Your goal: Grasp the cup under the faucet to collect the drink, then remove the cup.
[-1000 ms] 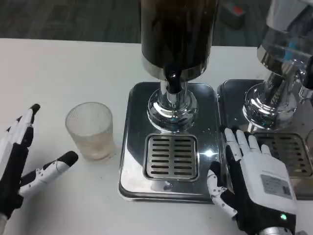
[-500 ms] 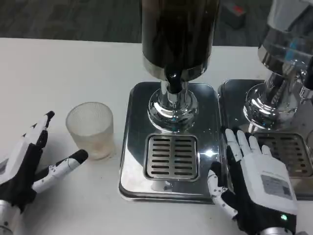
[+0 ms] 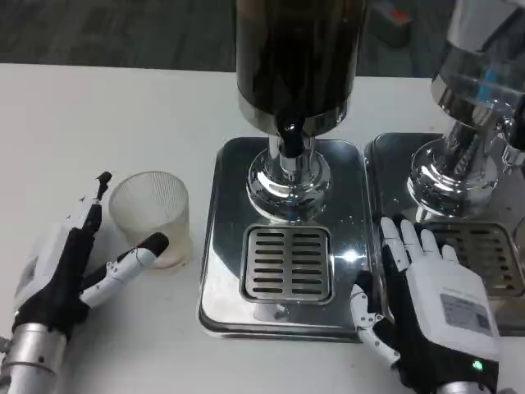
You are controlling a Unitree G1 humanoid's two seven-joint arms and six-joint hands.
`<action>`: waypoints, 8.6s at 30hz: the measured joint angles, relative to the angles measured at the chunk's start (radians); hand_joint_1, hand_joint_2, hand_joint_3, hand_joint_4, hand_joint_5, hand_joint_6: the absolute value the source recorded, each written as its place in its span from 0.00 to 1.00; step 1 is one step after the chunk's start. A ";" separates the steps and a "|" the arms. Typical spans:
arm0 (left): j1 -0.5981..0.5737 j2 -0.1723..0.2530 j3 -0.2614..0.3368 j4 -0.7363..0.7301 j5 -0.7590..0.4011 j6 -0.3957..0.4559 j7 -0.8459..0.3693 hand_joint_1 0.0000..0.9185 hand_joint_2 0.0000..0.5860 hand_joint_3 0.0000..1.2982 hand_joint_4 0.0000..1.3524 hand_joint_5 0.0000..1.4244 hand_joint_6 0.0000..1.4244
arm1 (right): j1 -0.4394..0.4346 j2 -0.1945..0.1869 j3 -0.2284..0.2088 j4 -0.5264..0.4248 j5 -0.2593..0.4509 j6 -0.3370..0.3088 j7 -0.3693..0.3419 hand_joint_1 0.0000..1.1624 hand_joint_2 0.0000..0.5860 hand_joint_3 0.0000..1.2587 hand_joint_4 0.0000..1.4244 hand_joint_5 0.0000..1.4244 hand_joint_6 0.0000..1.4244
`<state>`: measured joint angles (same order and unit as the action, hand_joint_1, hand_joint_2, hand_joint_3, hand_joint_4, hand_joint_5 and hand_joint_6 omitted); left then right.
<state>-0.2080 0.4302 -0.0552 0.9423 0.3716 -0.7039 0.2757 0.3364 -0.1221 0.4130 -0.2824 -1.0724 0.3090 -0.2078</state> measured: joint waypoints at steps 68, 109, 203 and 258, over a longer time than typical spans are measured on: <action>-0.131 -0.010 -0.133 0.163 0.154 -0.067 0.340 0.48 0.20 0.39 0.46 0.62 0.73 | 0.034 0.035 -0.001 -0.035 0.001 0.038 0.010 0.18 0.93 0.05 0.00 0.00 0.00; -0.161 -0.085 -0.239 0.064 0.231 -0.130 0.368 0.47 0.15 0.42 0.48 0.64 0.75 | 0.023 0.035 -0.014 -0.034 0.027 0.034 0.005 0.20 0.93 0.04 0.00 0.00 0.00; -0.031 0.038 -0.208 -0.376 -0.627 -0.245 -0.561 0.00 0.12 0.00 0.00 0.05 0.03 | -0.006 -0.007 -0.048 -0.029 -0.065 0.080 0.014 0.19 0.93 0.02 0.00 0.00 0.00; -0.149 -0.050 -0.086 -0.482 -0.120 -0.347 -0.607 0.00 0.19 0.06 0.00 0.08 0.03 | 0.003 0.038 -0.075 -0.024 0.032 0.112 0.016 0.18 0.92 0.02 0.00 0.00 0.00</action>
<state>-0.3571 0.3804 -0.1415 0.4599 0.2515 -1.0508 -0.3317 0.3394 -0.0845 0.3379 -0.3069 -1.0402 0.4206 -0.1915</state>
